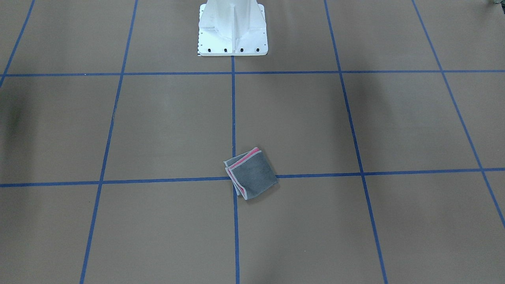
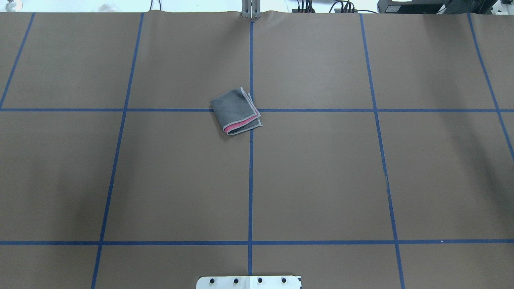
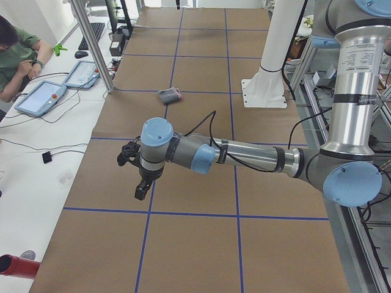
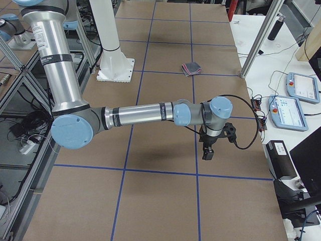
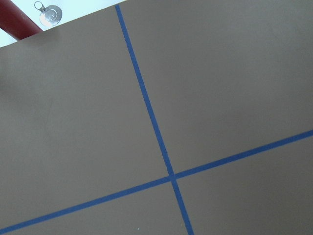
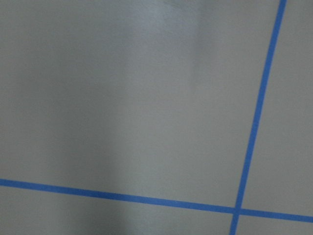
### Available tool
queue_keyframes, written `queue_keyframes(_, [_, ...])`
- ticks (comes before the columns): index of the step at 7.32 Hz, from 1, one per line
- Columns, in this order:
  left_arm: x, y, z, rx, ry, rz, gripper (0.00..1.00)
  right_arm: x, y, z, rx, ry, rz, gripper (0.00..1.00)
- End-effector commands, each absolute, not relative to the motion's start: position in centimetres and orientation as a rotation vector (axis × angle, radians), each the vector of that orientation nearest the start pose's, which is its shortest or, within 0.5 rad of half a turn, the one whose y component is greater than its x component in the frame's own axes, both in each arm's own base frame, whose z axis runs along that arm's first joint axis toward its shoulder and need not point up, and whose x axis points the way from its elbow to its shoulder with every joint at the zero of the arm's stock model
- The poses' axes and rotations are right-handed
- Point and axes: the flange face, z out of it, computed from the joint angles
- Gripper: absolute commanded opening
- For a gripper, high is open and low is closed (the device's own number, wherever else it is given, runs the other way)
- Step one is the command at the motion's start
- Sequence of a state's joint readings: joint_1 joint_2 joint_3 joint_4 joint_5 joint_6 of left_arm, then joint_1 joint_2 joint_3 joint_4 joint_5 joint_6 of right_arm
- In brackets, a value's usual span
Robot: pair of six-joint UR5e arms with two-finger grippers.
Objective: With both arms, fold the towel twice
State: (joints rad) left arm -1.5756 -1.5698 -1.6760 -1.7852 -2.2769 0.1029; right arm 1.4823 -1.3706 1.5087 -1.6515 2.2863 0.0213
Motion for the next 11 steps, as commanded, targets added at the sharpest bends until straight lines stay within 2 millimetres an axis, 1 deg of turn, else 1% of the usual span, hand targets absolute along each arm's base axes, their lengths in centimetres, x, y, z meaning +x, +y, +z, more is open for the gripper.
queue_keyframes(1, [-7.2, -48.1, 62.9, 0.267, 0.685, 0.185, 1.0, 4.0, -55.2, 60.2, 0.011, -0.731, -0.038, 1.0])
queue_keyframes(2, [-7.1, -47.3, 63.6, 0.252, 0.692, 0.176, 1.0, 4.5, -53.9, 59.6, 0.004, -0.731, -0.024, 1.0])
queue_keyframes(3, [-7.1, -46.7, 63.7, 0.246, 0.694, 0.169, 1.0, 4.8, -52.2, 57.6, -0.016, -0.73, -0.012, 1.0])
queue_keyframes(4, [-7.0, -45.6, 63.3, 0.225, 0.708, 0.107, 1.0, 4.8, -50.6, 56.6, -0.05, -0.73, 0.0, 1.0])
queue_keyframes(5, [-6.9, -45.0, 62.9, 0.213, 0.713, 0.078, 1.0, 4.7, -49.2, 57.9, -0.07, -0.748, 0.0, 1.0])
queue_keyframes(6, [-6.7, -45.0, 63.0, 0.199, 0.721, 0.068, 1.0, 4.6, -49.2, 58.0, -0.076, -0.771, 0.004, 1.0])
queue_keyframes(7, [-6.3, -44.9, 62.6, 0.172, 0.778, 0.054, 1.0, 4.5, -49.1, 58.1, -0.081, -0.788, 0.007, 1.0])
queue_keyframes(8, [-6.3, -44.9, 62.0, 0.162, 0.783, 0.051, 1.0, 4.5, -49.1, 58.4, -0.089, -0.787, 0.012, 1.0])
queue_keyframes(9, [-6.2, -45.1, 61.0, 0.147, 0.784, 0.047, 1.0, 4.4, -49.2, 58.2, -0.084, -0.788, 0.011, 1.0])
queue_keyframes(10, [-6.3, -45.8, 60.1, 0.129, 0.778, 0.039, 1.0, 4.4, -49.1, 58.4, -0.085, -0.788, 0.01, 1.0])
queue_keyframes(11, [-6.3, -45.9, 59.9, 0.132, 0.778, 0.041, 1.0, 4.5, -48.9, 60.4, -0.053, -0.789, -0.003, 1.0])
